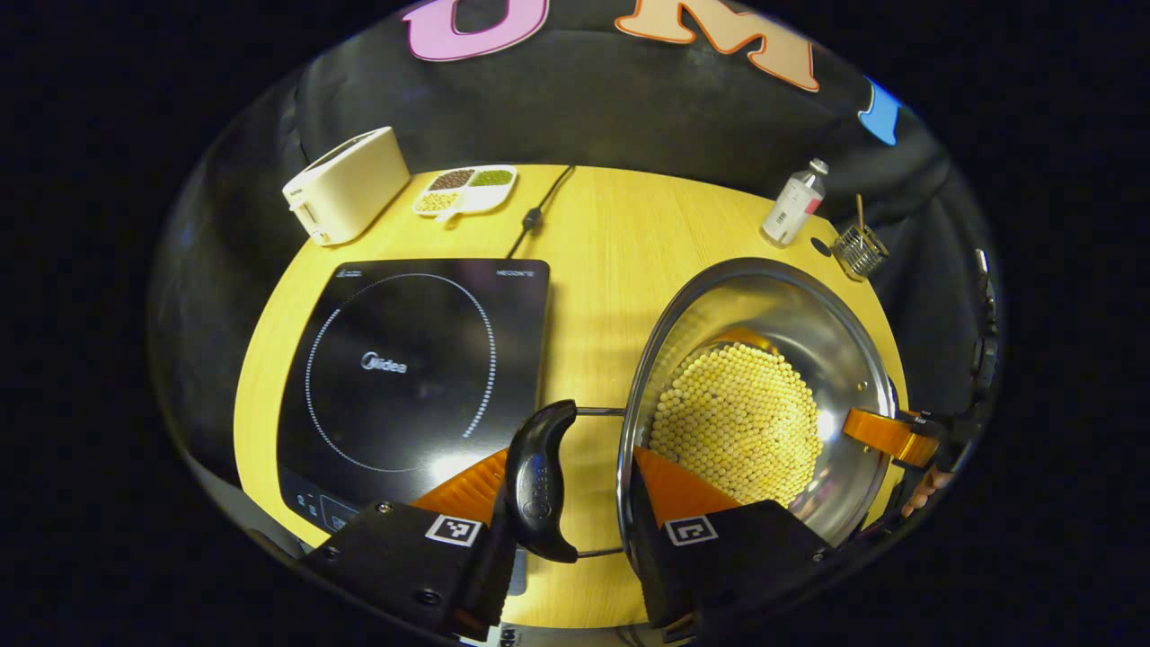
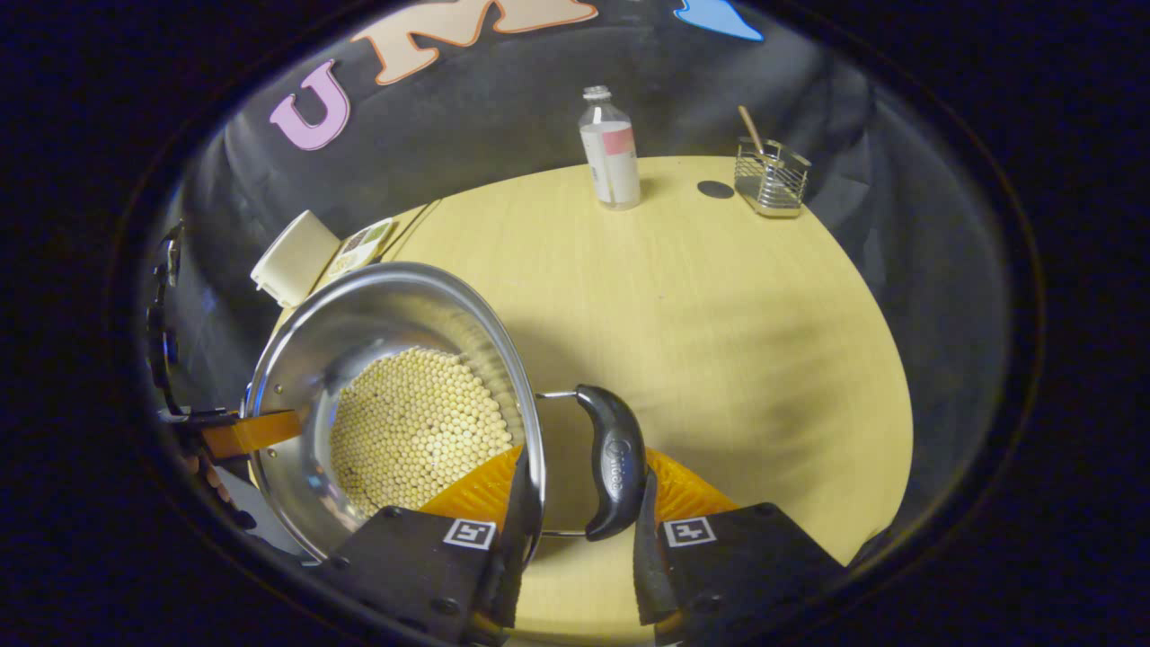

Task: First push the handle of the pot to place it horizontally, then grasp the pot with both hands and set it on the induction cooktop.

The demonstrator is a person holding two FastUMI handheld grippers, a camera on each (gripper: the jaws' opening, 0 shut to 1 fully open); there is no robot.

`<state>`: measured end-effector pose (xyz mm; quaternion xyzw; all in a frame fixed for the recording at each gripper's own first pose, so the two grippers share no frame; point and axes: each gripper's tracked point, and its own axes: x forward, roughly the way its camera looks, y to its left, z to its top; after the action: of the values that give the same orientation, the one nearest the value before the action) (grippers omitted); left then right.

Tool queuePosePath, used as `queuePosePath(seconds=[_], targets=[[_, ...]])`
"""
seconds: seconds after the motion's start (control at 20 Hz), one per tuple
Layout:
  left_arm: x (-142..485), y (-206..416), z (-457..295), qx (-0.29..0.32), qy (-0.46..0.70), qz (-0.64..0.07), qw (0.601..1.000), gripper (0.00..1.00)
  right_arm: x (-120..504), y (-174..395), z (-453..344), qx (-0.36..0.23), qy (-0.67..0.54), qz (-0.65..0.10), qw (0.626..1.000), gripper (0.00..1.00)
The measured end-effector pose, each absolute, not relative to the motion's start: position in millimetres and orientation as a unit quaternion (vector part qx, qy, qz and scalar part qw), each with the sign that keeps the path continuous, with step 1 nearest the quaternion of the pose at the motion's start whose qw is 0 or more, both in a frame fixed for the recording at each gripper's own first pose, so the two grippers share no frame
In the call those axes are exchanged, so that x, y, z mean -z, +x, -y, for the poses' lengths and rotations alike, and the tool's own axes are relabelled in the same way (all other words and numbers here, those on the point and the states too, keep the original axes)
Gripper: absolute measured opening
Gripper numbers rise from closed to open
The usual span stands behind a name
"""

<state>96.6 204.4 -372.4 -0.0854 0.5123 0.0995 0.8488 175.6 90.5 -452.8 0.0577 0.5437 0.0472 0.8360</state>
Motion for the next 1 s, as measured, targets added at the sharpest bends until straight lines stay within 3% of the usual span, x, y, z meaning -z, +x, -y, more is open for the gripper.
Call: queuePosePath(seconds=[0.3, 0.35, 0.4, 0.85, 0.95, 1.0], targets=[[370, 89, -253, -0.082, -0.092, -0.497, 0.859, 0.59, 443, 171, -138, -0.032, 0.054, -0.535, 0.843, 0.48], [370, 87, -265, -0.077, -0.096, -0.496, 0.860, 0.58, 442, 170, -151, -0.026, 0.054, -0.535, 0.842, 0.53], [370, 84, -278, -0.073, -0.098, -0.497, 0.859, 0.59, 441, 166, -164, -0.020, 0.054, -0.537, 0.841, 0.48], [382, 75, -378, -0.026, -0.129, -0.492, 0.861, 0.60, 429, 155, -267, 0.022, 0.014, -0.530, 0.847, 0.48], [385, 71, -394, -0.024, -0.133, -0.493, 0.859, 0.58, 430, 154, -285, 0.025, 0.012, -0.533, 0.846, 0.53], [387, 70, -401, -0.023, -0.135, -0.496, 0.858, 0.58, 432, 153, -292, 0.026, 0.008, -0.534, 0.845, 0.48]])
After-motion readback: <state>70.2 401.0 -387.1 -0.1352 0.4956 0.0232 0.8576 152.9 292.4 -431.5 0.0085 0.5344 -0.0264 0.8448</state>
